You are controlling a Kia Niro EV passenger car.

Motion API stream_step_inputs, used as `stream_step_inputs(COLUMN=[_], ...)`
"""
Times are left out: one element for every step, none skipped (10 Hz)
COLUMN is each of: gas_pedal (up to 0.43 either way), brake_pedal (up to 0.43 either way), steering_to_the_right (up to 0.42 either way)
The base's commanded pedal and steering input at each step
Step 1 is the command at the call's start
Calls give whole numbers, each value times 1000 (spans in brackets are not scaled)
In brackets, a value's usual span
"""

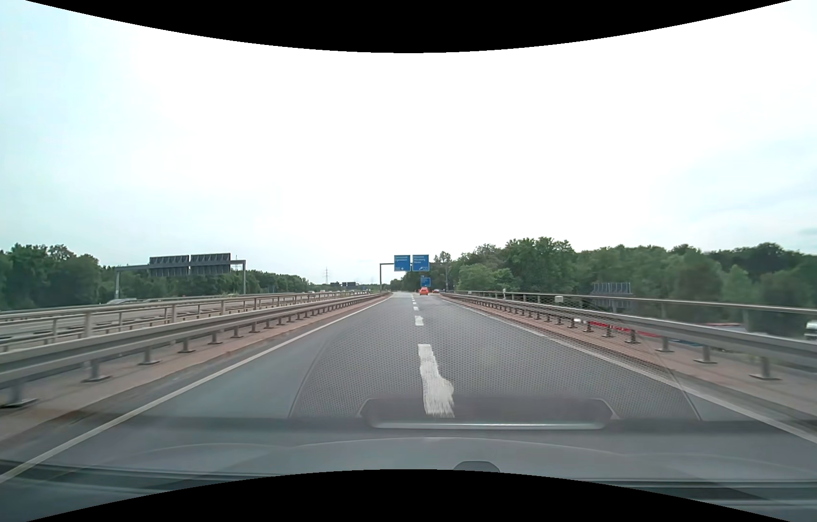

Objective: Follow the waypoints while adhering to traffic rules and regulations

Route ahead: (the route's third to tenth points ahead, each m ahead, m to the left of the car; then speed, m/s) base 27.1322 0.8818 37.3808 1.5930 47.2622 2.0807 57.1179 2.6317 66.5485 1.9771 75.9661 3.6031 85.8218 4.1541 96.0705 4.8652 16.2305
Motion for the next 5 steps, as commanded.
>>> stream_step_inputs(gas_pedal=[0, 0, 0, 0, 0], brake_pedal=[0, 0, 0, 0, 0], steering_to_the_right=[0, 0, -2, -2, -3])
